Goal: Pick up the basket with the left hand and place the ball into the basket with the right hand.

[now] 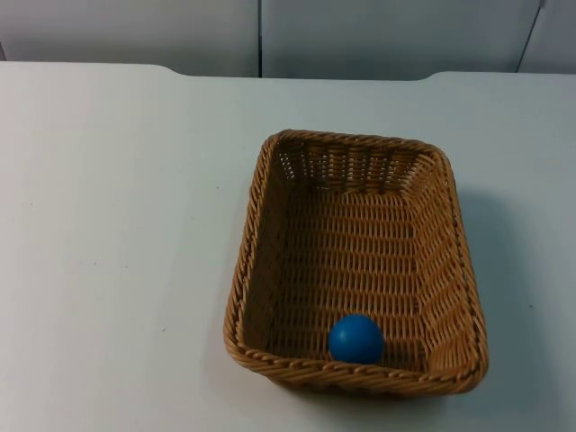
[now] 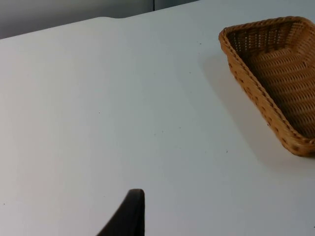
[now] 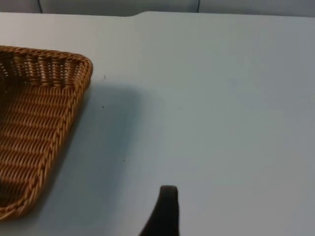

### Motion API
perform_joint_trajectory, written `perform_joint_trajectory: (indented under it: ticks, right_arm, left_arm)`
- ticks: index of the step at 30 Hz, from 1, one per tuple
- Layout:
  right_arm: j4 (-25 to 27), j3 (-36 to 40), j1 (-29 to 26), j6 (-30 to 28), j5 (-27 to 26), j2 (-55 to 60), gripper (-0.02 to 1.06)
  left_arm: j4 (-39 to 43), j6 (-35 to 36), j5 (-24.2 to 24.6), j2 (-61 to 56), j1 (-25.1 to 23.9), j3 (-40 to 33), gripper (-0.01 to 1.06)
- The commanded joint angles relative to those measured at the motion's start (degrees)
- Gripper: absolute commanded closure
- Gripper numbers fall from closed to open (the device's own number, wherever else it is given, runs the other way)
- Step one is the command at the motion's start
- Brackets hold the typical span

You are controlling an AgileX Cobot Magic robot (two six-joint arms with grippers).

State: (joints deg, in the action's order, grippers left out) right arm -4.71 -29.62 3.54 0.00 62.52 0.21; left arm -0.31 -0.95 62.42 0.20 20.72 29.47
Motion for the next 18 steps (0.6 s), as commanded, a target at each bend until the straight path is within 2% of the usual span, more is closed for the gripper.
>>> perform_joint_trajectory:
  ticks: [1, 10, 15, 18]
  right_arm:
    - [-0.3, 0.6, -1.1, -0.4, -0.9, -0.2, 0.28]
    - [-0.3, 0.6, -1.2, -0.4, -0.9, -0.2, 0.28]
    - [-0.3, 0.6, -1.2, -0.4, -0.9, -0.2, 0.28]
    - [-0.3, 0.6, -1.2, -0.4, -0.9, -0.2, 0.28]
  left_arm:
    - [-0.5, 0.5, -0.6, -0.2, 0.0, -0.2, 0.0]
    - [-0.5, 0.5, -0.6, -0.2, 0.0, -0.2, 0.0]
    - [-0.5, 0.5, -0.6, -0.2, -3.2, -0.2, 0.0]
    - [-0.5, 0.5, -0.6, -0.2, -7.5, -0.2, 0.0]
